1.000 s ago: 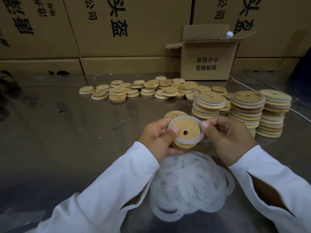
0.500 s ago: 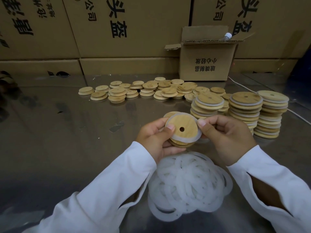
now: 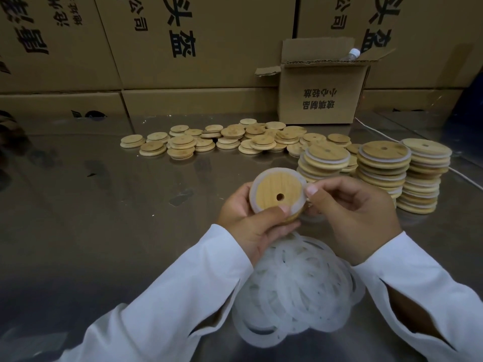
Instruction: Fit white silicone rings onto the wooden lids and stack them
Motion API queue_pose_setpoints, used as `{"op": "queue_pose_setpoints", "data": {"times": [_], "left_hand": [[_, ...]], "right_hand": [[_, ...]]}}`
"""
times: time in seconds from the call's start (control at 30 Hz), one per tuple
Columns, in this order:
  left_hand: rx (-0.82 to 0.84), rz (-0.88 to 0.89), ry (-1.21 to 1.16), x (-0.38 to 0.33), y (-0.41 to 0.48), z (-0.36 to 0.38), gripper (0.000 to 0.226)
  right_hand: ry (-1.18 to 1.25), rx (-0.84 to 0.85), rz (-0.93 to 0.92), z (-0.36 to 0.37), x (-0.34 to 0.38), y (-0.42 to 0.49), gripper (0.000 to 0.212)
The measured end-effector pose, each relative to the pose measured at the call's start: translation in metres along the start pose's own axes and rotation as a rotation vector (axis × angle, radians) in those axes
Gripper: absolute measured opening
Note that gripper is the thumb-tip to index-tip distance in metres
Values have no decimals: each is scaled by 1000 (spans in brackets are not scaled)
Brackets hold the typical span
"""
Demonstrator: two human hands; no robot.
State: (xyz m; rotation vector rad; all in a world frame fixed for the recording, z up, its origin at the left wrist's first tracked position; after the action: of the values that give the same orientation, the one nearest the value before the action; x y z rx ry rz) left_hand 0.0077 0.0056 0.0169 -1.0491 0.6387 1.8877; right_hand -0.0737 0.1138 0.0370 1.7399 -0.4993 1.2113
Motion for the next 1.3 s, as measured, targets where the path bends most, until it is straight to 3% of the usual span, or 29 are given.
{"op": "queue_pose_setpoints", "data": {"times": [0.1, 0.23, 0.37, 0.8, 0.93, 1.13, 1.3], "left_hand": [[2, 76, 112, 1, 0, -3, 47], [-22, 193, 344, 0, 0, -7, 28], [-31, 236, 431, -5, 0, -8, 30], [-91, 172, 325, -9, 0, -9, 31], [-81, 149, 317, -10, -1, -8, 34], [-144, 186, 343, -7, 0, -10, 15], [-165, 251, 294, -6, 2, -10, 19]], "right_hand": [[1, 13, -6, -1, 0, 0, 12], [-8, 45, -6, -1, 0, 0, 13], [-116, 66, -24, -1, 0, 0, 14], [-300, 29, -87, 1, 3, -2, 9], [-261, 26, -90, 1, 4, -3, 9], [-176, 20, -23, 3, 1, -4, 7], [-177, -38, -90, 6, 3, -10, 2]]}}
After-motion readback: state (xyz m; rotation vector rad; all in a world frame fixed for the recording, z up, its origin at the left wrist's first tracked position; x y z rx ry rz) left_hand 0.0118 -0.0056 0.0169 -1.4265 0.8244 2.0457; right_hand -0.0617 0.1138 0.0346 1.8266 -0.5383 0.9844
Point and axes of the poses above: each hand's wrist, its own y-axis towards the middle knuckle, its own z-axis out of the palm, x = y × z, the point moved 2 cm from there along y, towards the middle knuckle
